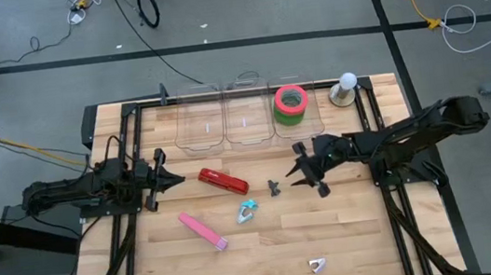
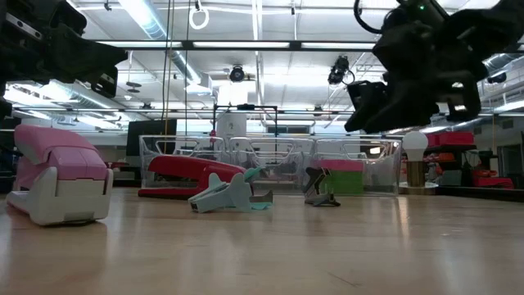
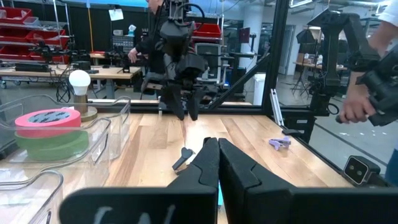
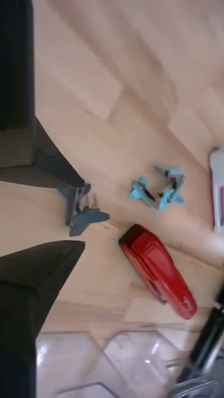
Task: Pick and place Stapler, Stapler remover, tape
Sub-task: Put the black staple remover into the middle transparent bin
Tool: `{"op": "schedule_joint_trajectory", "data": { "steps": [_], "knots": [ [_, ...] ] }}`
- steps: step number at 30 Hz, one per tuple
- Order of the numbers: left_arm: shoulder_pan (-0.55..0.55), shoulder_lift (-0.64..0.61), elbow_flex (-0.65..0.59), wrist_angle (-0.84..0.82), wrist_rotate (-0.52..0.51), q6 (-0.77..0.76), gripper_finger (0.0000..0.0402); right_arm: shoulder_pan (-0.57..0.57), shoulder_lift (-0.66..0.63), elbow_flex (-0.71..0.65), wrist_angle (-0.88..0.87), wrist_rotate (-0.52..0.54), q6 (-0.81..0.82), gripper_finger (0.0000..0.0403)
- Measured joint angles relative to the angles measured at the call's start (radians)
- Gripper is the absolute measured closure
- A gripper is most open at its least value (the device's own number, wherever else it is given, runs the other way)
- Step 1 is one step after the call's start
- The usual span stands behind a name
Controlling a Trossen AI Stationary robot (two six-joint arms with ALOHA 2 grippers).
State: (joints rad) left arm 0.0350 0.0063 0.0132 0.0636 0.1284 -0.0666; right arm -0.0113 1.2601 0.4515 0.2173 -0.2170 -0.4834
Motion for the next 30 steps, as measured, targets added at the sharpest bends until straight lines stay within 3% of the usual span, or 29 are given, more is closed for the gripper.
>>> {"op": "schedule_joint_trajectory", "data": {
  "steps": [6,13,23,30],
  "knots": [
    [0.0,0.0,0.0,0.0,0.0,0.0,0.0399,0.0,0.001,-0.026,0.005,0.038,-0.17,0.0257],
    [0.0,0.0,0.0,0.0,0.0,0.0,0.0399,0.0,0.001,-0.027,0.031,0.105,-0.206,0.0256],
    [0.0,0.0,0.0,0.0,0.0,0.0,0.0399,0.0,0.001,-0.027,0.038,0.094,-0.26,0.0246],
    [0.0,0.0,0.0,0.0,0.0,0.0,0.0399,0.0,0.02,-0.027,0.038,0.039,-0.409,0.0249]
  ]
}}
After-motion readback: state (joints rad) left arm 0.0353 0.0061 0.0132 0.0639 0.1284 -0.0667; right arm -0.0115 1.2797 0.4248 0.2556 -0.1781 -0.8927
